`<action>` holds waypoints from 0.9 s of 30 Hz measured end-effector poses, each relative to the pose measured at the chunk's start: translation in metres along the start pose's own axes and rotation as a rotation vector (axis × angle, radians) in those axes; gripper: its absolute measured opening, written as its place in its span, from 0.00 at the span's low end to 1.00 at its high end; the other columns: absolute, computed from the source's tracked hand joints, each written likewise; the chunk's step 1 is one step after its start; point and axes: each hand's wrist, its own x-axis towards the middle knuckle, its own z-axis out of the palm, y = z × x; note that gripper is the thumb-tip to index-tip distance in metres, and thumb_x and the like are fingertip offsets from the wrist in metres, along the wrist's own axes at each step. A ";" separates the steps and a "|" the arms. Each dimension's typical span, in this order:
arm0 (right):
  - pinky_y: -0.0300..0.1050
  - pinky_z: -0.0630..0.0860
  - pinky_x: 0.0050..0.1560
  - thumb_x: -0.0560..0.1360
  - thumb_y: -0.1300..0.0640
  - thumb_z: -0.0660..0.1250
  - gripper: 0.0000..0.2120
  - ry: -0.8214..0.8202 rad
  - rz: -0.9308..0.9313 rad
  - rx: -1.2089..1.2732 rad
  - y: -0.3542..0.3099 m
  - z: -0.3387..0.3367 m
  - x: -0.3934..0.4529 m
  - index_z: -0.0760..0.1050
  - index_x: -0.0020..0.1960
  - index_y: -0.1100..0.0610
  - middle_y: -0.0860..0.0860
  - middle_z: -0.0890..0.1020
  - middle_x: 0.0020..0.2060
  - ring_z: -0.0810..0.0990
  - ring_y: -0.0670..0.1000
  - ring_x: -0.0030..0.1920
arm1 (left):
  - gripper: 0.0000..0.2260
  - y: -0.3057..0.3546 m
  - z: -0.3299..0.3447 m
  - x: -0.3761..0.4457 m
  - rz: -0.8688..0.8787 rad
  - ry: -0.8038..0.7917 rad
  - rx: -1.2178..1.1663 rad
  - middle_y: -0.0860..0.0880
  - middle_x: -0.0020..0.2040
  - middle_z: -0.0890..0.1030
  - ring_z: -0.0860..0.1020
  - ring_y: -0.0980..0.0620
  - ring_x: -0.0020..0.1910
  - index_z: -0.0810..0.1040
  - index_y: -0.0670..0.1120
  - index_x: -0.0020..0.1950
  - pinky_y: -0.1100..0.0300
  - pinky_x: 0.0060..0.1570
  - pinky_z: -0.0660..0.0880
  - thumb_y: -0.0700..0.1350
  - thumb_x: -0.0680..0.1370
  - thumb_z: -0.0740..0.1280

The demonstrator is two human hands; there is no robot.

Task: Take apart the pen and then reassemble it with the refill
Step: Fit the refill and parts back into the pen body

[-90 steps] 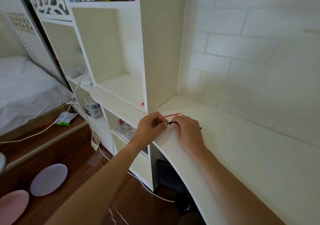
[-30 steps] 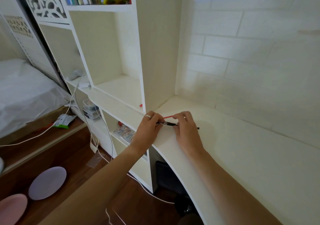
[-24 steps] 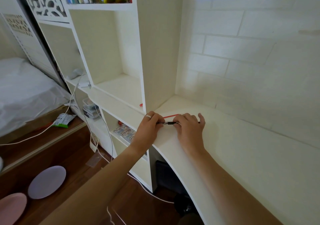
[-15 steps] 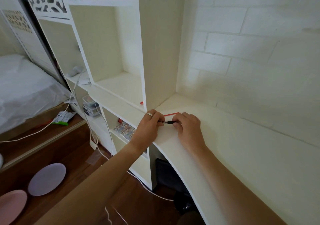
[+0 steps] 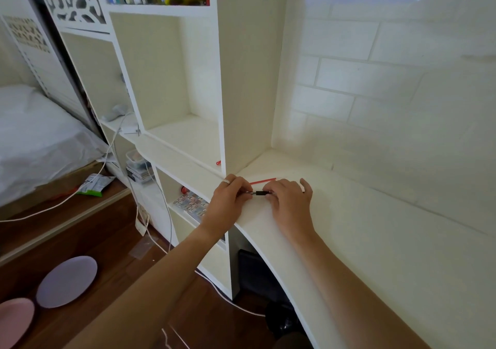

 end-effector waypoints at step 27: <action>0.53 0.74 0.48 0.75 0.66 0.66 0.10 0.031 0.219 0.081 0.004 -0.006 0.000 0.80 0.46 0.52 0.50 0.81 0.43 0.75 0.56 0.49 | 0.05 -0.007 -0.008 -0.004 -0.141 -0.060 -0.039 0.49 0.50 0.76 0.76 0.58 0.43 0.81 0.45 0.47 0.76 0.47 0.72 0.37 0.74 0.72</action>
